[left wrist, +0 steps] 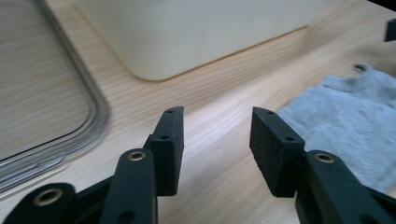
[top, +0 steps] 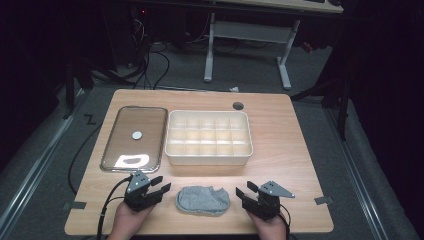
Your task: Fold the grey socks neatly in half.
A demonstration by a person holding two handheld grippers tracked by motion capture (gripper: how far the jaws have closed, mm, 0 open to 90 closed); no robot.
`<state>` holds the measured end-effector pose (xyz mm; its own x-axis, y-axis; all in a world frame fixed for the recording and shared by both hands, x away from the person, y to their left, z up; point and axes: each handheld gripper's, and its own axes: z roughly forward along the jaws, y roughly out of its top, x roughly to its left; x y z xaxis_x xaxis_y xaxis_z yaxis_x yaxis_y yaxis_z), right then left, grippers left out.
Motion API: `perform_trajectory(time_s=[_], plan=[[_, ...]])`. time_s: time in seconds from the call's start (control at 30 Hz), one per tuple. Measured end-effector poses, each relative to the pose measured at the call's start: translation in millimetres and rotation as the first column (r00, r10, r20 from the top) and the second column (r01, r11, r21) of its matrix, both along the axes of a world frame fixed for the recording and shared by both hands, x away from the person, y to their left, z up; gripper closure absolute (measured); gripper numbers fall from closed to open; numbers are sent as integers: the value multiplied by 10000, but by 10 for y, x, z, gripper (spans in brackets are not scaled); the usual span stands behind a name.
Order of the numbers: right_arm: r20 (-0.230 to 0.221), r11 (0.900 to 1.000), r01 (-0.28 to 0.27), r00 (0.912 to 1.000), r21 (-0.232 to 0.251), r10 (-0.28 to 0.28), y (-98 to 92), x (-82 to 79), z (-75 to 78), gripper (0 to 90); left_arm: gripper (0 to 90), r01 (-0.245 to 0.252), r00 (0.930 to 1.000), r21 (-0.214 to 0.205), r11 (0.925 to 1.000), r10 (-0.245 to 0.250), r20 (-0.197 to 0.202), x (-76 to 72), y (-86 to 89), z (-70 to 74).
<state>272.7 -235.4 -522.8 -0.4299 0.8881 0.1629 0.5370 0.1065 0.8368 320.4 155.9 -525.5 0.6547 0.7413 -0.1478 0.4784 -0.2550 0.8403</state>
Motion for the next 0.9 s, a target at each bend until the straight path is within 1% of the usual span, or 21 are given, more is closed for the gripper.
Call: perform_trajectory(time_s=[0.03,0.1,0.13,0.17,0.23,0.27,0.33,0.5,0.53,0.63,0.8,0.9], plan=[[85,9999,0,10000,-113,1,7,4,2,451,546,0,10000,0,10000,0,0,0,0,0],[97,9998,42,9999,-189,-41,17,4,3,445,538,-49,10000,53,10000,49,43,-1,2,2],[17,9998,30,10000,-206,-30,28,4,-6,441,526,-40,9999,148,9999,38,139,-10,-6,0],[17,9998,30,10000,-206,-30,28,4,-6,441,525,-40,9999,148,9999,38,139,-10,-6,0],[-80,9996,-21,10000,-284,18,31,11,-22,436,521,-1,9997,332,9995,-7,228,-20,-23,-7],[-114,9998,-48,9999,-207,46,32,10,-29,436,518,1,9997,374,9993,-9,231,-23,-29,-8],[-172,9998,-93,9998,-159,90,40,8,-32,435,515,31,9997,341,9994,-39,225,-29,-41,-9],[-124,9998,-81,9999,-153,79,44,6,-20,436,511,108,9998,266,9996,-113,183,-43,-50,4],[-111,9999,-68,9999,-158,66,38,9,-19,436,511,130,9999,179,9998,-132,98,-43,-50,10],[-129,9999,-56,9999,-119,55,34,8,-17,437,503,165,9999,136,9998,-166,44,-46,-56,10],[-104,9999,-161,9998,-53,160,41,-6,3,438,486,434,9991,52,9990,-434,-30,-75,-100,20],[-139,9999,-134,9998,-1,134,47,-11,10,436,479,555,9984,26,9985,-555,-80,-90,-126,20]])
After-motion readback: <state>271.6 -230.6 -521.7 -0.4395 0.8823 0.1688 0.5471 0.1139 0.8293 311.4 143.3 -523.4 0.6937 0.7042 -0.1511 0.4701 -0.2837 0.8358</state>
